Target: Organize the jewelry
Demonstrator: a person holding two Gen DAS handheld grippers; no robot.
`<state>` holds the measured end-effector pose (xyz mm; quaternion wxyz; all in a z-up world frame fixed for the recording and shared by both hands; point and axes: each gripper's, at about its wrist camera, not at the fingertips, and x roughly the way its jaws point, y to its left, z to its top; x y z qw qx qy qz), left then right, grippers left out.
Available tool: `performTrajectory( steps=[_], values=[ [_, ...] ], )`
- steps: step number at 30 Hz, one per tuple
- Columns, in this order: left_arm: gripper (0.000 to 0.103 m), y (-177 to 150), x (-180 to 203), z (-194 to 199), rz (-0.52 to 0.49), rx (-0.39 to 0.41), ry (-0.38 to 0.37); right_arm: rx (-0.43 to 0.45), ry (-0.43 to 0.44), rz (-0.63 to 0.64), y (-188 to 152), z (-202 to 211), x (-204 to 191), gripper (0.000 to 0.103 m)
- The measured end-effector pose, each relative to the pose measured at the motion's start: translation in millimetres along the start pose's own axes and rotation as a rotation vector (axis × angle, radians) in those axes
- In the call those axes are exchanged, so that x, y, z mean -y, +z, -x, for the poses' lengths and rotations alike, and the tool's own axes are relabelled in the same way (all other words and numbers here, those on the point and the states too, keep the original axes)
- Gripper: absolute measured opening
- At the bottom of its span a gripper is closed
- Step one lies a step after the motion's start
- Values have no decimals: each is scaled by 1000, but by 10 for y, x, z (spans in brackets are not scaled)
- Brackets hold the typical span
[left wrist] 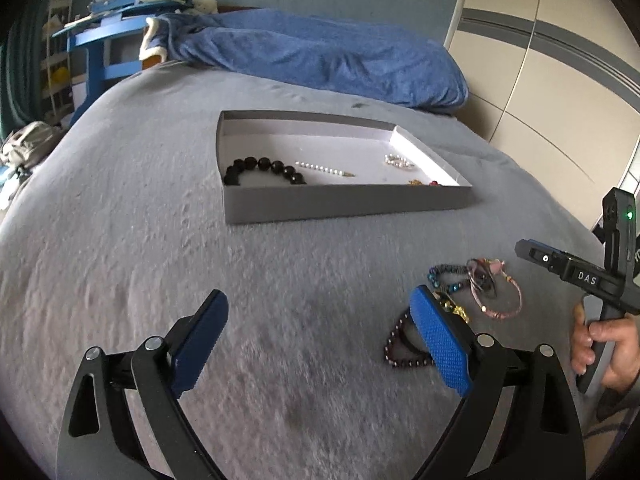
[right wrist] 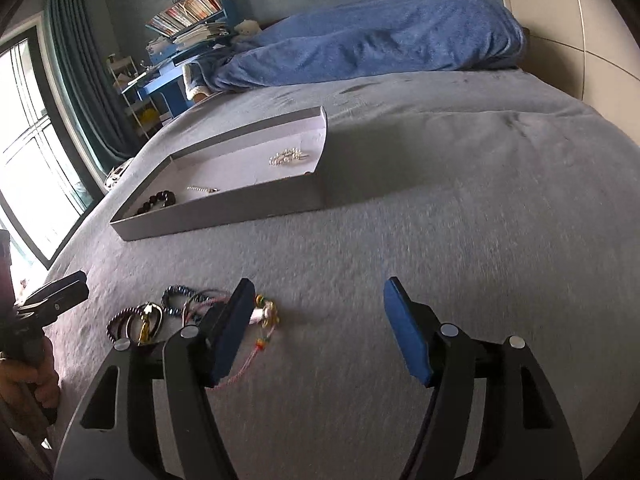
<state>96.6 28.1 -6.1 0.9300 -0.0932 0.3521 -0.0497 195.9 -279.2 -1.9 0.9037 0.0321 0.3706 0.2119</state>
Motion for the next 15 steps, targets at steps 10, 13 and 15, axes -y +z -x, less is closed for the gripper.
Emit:
performTrajectory(
  steps=[10,13,15],
  values=[
    [92,-179,187,47,-75,3,32,19,-12,-22,-236,116,-24,68],
    [90,-189,237,35,-102,-5,20,18,-18,4,-250,131,-78,68],
    [86,-187,261,14,-116,-15,9,14,-24,26,-250,132,-121,68]
  ],
)
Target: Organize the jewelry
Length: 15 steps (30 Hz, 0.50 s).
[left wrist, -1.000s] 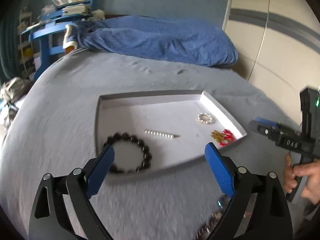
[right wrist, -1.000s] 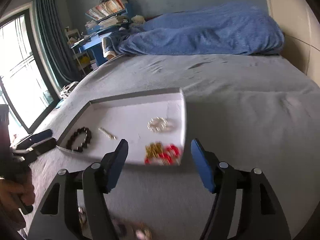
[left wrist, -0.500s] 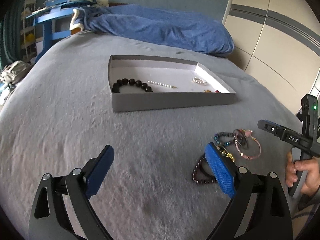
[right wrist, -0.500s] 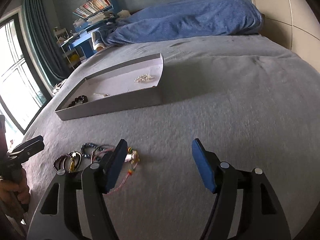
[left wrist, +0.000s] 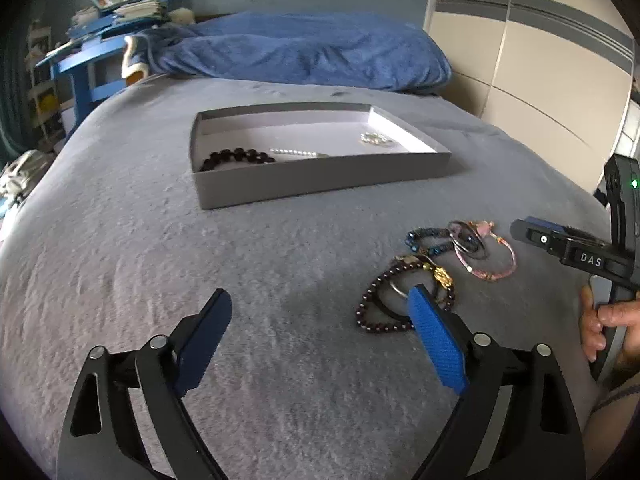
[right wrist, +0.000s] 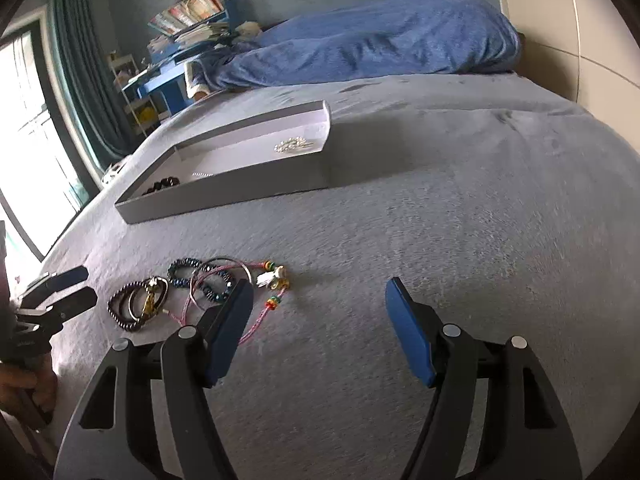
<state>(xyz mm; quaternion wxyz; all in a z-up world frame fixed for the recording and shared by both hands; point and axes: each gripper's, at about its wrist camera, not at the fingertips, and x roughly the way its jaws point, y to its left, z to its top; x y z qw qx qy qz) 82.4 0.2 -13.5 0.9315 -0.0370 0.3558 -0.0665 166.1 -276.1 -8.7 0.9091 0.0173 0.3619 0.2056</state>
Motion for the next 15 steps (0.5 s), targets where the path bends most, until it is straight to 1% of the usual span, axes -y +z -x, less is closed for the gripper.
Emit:
performTrajectory(
  steps=[1,3,4,6,7,9,11,13,14,15],
  values=[
    [84,-1,10,-11,-6,-6,-10,-1,-1,6,-4,-3,-12,68],
    [74,-8,27,-22,-15,-14,-35,-2,-5,21,-11,3,-40,68],
    [71,-8,37,-36,-21,-20,-49,-3,-5,24,-13,3,-47,68],
    [63,-8,52,-65,-33,-35,-67,-4,-6,28,-21,0,-47,68],
    [61,-10,67,-81,-38,-43,-73,-6,-7,28,-20,-3,-43,68],
    [52,-7,95,-151,-51,-76,-92,-12,-9,31,-21,-10,-43,68],
    [51,-7,120,-228,-57,-109,-85,-16,-10,41,-14,-19,-54,68],
    [50,-4,125,-258,-58,-118,-84,-18,-11,47,-13,-25,-65,68],
    [46,-7,125,-252,-57,-117,-84,-18,-10,48,-13,-25,-67,68],
    [37,-12,117,-240,-52,-111,-81,-17,-9,48,-13,-24,-64,68]
  ],
)
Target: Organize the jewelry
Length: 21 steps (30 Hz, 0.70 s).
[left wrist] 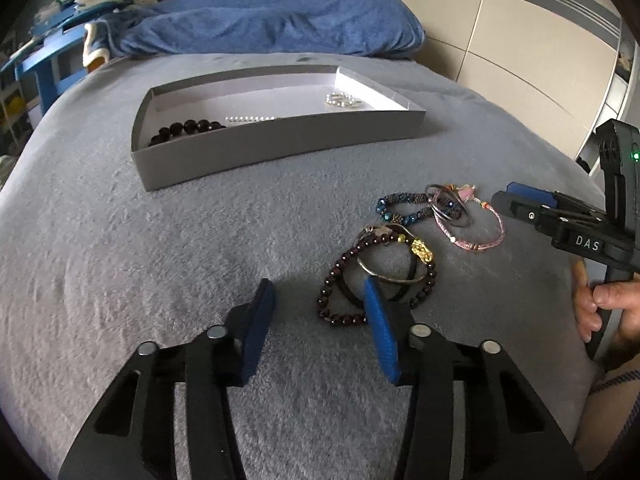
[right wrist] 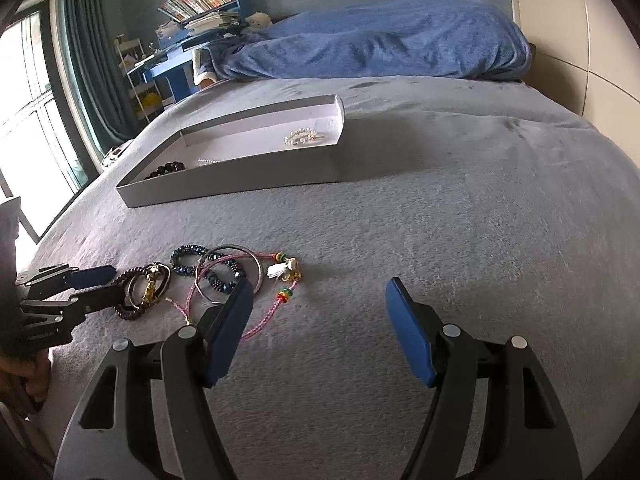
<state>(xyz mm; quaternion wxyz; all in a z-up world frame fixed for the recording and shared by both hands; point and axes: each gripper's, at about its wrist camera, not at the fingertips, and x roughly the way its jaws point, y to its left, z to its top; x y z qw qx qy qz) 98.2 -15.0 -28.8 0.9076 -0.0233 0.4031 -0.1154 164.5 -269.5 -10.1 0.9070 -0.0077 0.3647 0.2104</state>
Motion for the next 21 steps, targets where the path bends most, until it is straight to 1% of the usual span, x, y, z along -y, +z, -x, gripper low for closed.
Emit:
performTrajectory(
  steps=[1,3,4,6,9,11,12,14,17,20,21],
  values=[
    [31,-10,-13,17,7,9,-2,1,1,-1,-1,1,2,68],
    [9,-20,-38,50,22,26,-12,2,5,-2,-2,4,2,68],
    [7,-28,-56,84,30,43,-22,2,8,-2,-2,6,1,68],
    [7,-39,-90,150,49,77,-29,3,12,1,-6,10,-12,68],
    [7,-55,-221,239,120,122,-22,-2,22,9,-9,8,-34,65],
    [7,-65,-323,277,172,143,-14,-18,23,17,-10,-23,-54,56],
    [7,-69,-370,287,197,149,-11,-30,24,21,-9,-47,-64,53],
    [7,-73,-438,288,233,149,0,-51,28,28,-3,-85,-73,45],
    [7,-69,-469,261,253,131,8,-49,28,29,-8,-80,-80,44],
    [7,-45,-442,163,238,81,12,-52,34,32,-6,-96,-90,44],
    [10,-43,-428,151,229,76,10,-57,34,30,-3,-112,-89,43]
  ],
)
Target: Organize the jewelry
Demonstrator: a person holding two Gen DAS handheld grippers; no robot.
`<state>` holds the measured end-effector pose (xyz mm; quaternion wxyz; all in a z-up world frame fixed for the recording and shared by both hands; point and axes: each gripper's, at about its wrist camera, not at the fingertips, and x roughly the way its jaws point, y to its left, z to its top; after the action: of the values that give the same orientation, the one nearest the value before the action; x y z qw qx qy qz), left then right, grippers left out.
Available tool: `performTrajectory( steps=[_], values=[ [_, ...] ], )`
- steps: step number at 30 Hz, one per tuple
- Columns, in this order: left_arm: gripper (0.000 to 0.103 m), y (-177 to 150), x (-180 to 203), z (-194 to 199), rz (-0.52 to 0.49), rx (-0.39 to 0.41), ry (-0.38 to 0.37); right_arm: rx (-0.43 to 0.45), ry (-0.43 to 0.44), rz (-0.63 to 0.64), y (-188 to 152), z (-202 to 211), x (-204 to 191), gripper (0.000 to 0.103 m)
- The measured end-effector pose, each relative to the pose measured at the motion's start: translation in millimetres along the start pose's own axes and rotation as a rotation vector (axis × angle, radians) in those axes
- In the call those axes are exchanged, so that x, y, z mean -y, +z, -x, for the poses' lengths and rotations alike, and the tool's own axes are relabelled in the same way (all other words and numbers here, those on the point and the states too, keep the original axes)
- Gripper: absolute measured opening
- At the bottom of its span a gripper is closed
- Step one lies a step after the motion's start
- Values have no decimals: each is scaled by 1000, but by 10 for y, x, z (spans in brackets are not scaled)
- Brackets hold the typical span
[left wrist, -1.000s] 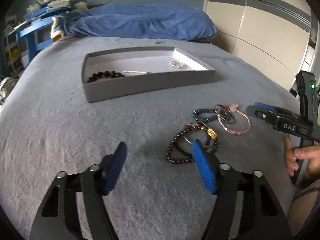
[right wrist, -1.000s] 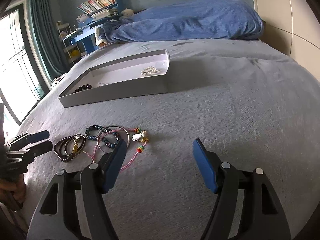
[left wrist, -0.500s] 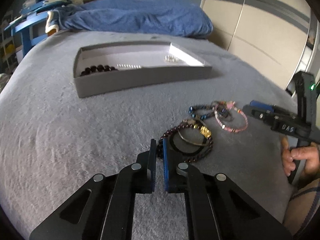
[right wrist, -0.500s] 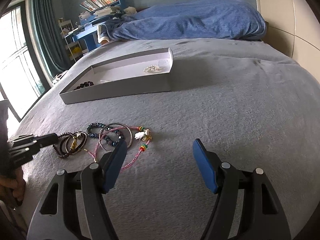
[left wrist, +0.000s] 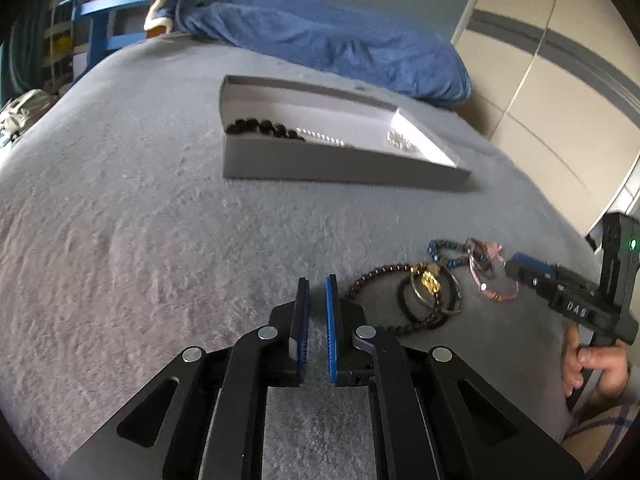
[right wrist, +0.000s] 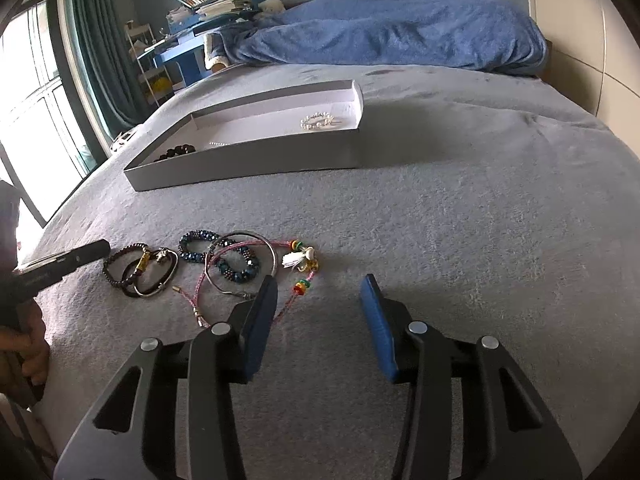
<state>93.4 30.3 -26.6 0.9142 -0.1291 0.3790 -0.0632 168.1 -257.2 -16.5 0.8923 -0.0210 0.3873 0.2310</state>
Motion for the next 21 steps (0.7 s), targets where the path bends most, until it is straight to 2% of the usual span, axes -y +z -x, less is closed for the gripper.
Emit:
performTrajectory(
  steps=[1,3,5,11,15,21],
  values=[
    [13,-3,19,2,-9,1,-2,-5,1,-2,1,-13,3,43],
    [30,-13,51,37,-25,18,-12,-14,3,-5,6,-33,2,41],
    [36,-21,58,62,-30,30,-17,-15,2,-4,22,-39,-4,39],
    [38,-23,47,6,-24,2,-8,29,61,81,106,9,-229,39],
    [38,-24,60,-11,-29,-6,1,-15,106,122,133,-98,-354,40],
    [42,-23,57,-20,-27,-8,-6,-59,151,90,183,-215,-338,41]
  ],
)
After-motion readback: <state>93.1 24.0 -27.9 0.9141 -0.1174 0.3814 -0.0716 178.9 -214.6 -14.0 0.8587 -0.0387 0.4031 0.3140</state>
